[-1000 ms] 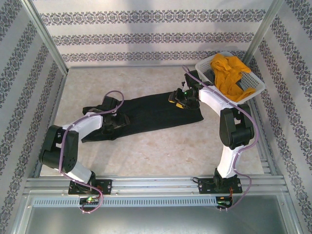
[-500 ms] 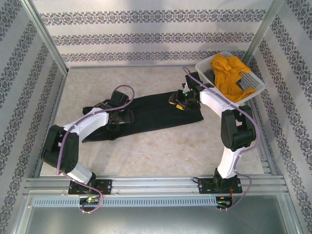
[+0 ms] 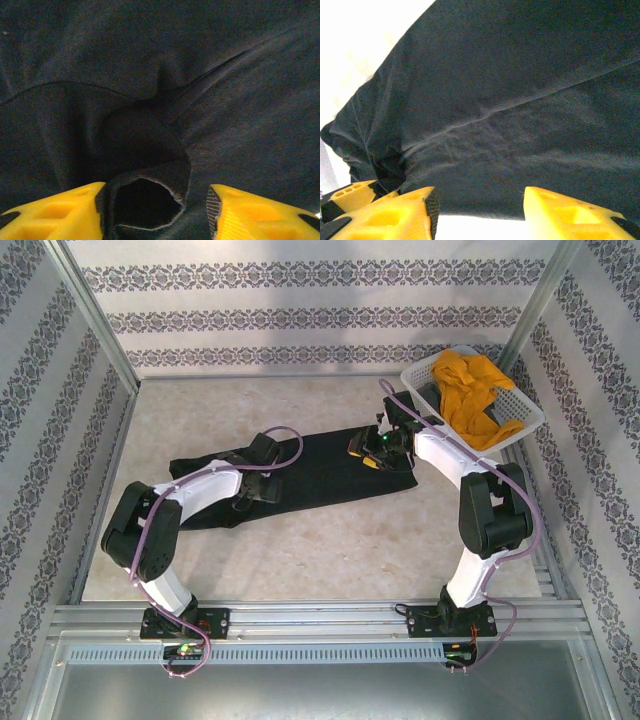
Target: Fold and stack the t-shirts
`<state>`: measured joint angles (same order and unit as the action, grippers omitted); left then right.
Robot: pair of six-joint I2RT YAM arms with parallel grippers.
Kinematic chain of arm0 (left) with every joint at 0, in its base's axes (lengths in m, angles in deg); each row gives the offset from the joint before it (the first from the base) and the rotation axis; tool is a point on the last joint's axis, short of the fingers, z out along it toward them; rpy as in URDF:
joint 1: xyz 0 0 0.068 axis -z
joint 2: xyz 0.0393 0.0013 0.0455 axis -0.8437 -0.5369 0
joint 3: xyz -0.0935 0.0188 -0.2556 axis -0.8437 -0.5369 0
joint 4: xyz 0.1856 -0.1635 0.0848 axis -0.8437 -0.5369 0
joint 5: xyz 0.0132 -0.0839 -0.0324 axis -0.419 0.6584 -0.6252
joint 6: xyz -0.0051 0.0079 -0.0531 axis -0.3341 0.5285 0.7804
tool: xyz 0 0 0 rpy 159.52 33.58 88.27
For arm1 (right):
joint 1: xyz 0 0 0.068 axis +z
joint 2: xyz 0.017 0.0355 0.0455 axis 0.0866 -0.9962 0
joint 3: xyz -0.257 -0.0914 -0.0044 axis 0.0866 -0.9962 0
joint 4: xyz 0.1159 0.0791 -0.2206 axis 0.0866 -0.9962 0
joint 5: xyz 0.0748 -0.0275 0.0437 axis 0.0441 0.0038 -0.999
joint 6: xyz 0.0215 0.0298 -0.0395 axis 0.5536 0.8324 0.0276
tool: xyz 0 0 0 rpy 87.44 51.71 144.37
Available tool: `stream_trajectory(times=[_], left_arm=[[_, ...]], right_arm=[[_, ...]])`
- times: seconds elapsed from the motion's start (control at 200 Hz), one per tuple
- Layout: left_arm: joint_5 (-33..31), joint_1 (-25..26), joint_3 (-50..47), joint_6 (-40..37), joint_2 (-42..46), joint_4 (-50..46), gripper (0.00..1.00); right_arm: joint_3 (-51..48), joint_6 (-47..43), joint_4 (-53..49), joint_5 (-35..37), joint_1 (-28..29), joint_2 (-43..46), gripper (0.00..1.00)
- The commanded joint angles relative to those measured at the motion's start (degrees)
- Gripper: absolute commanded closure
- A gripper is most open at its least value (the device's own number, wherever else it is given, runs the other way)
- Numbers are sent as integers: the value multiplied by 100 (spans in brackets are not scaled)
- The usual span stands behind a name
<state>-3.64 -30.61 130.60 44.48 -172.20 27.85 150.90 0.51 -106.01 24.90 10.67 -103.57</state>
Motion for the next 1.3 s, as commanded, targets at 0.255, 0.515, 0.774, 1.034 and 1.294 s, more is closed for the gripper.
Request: stream_trajectory(times=[0.255,0.515,0.774,1.034,1.294], left_arm=[[-434,282,177,-260,-202,-268,100],[23,306,188,896,181,-457,100],[635,310,43,1512,151,-379,89],[617,311,322,1542,323,-1550,71],[85,197,1474,1418,66,-1747,68]], right_arm=[[12,126,72,-110,82,76,51],[-29,108,89,-121,73,72,51],[-31,85,76,-147,79,16,51],[-190,91,94,-117,53,102,51],[-207,117,165,-103,88,101,51]])
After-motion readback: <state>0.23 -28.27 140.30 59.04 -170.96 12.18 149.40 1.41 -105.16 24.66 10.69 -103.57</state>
